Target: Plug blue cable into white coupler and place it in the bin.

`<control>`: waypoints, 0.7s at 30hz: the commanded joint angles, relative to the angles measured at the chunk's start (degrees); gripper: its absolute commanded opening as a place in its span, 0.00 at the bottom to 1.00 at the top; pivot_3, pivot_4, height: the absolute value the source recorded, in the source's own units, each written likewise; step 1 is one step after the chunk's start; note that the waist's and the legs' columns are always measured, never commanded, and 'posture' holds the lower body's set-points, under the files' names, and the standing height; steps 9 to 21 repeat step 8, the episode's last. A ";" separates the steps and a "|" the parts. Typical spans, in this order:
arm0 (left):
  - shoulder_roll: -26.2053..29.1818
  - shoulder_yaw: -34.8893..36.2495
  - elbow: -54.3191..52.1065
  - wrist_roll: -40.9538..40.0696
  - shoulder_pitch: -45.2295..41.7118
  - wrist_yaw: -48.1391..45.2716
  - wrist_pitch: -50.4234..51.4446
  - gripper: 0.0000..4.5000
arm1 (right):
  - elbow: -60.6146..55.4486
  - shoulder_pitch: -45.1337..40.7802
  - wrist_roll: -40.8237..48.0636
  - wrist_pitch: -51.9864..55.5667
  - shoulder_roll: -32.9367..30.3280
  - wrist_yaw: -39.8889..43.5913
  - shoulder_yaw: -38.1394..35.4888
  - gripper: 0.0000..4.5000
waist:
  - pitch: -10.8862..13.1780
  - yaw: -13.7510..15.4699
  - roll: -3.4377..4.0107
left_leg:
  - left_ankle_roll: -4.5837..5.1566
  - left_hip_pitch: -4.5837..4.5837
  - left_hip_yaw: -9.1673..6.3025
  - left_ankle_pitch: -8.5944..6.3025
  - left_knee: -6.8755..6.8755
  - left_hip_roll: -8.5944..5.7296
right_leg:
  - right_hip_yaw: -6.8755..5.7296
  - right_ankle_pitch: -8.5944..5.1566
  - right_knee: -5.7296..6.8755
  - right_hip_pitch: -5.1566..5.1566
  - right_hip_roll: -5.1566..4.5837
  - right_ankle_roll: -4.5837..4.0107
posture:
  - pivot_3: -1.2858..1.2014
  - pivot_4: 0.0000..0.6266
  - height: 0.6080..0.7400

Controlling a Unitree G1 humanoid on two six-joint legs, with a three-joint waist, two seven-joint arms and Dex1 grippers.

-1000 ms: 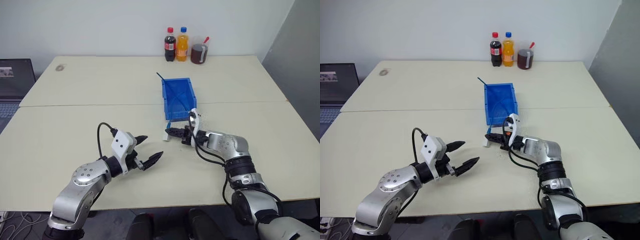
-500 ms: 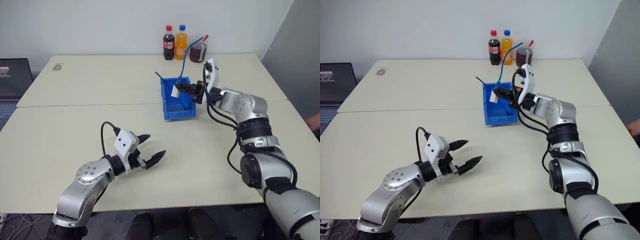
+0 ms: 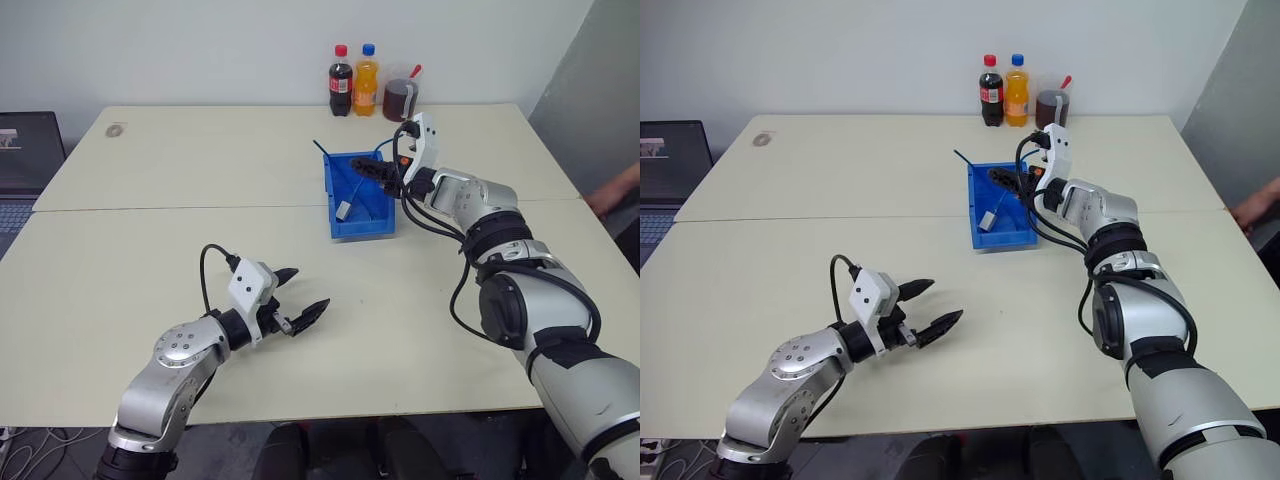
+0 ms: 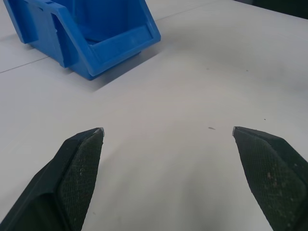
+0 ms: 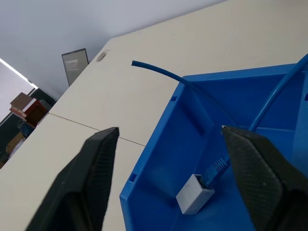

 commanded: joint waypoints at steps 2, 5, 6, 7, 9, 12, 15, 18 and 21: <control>0.18 1.80 -1.13 0.95 -0.02 1.69 -1.07 1.00 | -22.32 8.92 1.16 7.63 -3.50 3.02 2.33 1.00 | 0.00 0.12 0.00 | 0.00 0.00 -0.02 0.00 -0.01 0.01 | -0.01 0.00 -0.01 0.01 0.00 0.00 | 0.52 0.24 1.00; 0.27 3.12 -1.76 0.79 0.27 3.19 0.24 1.00 | -43.05 19.34 4.07 15.18 -5.94 1.06 2.43 1.00 | -0.01 0.79 -0.01 | 0.00 -0.05 -0.21 0.00 -0.01 0.09 | -0.10 -0.05 -0.04 0.07 -0.06 0.06 | 0.52 0.24 1.00; 0.27 3.60 -1.94 0.62 0.43 3.45 0.27 1.00 | -48.30 22.05 4.53 16.74 -6.44 0.04 2.26 1.00 | -0.01 0.96 -0.01 | 0.00 -0.07 -0.30 0.00 -0.02 0.09 | -0.11 -0.06 -0.04 0.06 -0.09 0.08 | 0.52 0.24 1.00; 0.32 4.25 -2.09 0.25 0.64 3.58 0.31 1.00 | -53.28 24.61 5.12 18.36 -6.72 -1.15 1.99 1.00 | 0.00 1.07 0.00 | 0.00 -0.08 -0.39 0.00 -0.02 0.11 | -0.11 -0.07 -0.03 0.05 -0.12 0.10 | 0.52 0.24 1.00; 0.10 5.01 -2.22 -0.28 0.72 3.90 0.55 1.00 | -58.68 27.63 5.14 19.42 -7.13 -2.70 1.69 1.00 | 0.00 1.07 0.00 | 0.00 -0.09 -0.41 0.00 -0.03 0.05 | -0.07 -0.07 -0.03 0.02 -0.14 0.11 | 0.52 0.24 1.00; 0.10 5.01 -2.22 -0.28 0.72 3.90 0.55 1.00 | -58.68 27.63 5.14 19.42 -7.13 -2.70 1.69 1.00 | 0.00 1.07 0.00 | 0.00 -0.09 -0.41 0.00 -0.03 0.05 | -0.07 -0.07 -0.03 0.02 -0.14 0.11 | 0.52 0.24 1.00; 0.10 5.01 -2.22 -0.28 0.72 3.90 0.55 1.00 | -58.68 27.63 5.14 19.42 -7.13 -2.70 1.69 1.00 | 0.00 1.07 0.00 | 0.00 -0.09 -0.41 0.00 -0.03 0.05 | -0.07 -0.07 -0.03 0.02 -0.14 0.11 | 0.52 0.24 1.00; 0.10 5.01 -2.22 -0.28 0.72 3.90 0.55 1.00 | -58.68 27.63 5.14 19.42 -7.13 -2.70 1.69 1.00 | 0.00 1.07 0.00 | 0.00 -0.09 -0.41 0.00 -0.03 0.05 | -0.07 -0.07 -0.03 0.02 -0.14 0.11 | 0.52 0.24 1.00; 0.10 5.01 -2.22 -0.28 0.72 3.90 0.55 1.00 | -58.68 27.63 5.14 19.42 -7.13 -2.70 1.69 1.00 | 0.00 1.07 0.00 | 0.00 -0.09 -0.41 0.00 -0.03 0.05 | -0.07 -0.07 -0.03 0.02 -0.14 0.11 | 0.52 0.24 1.00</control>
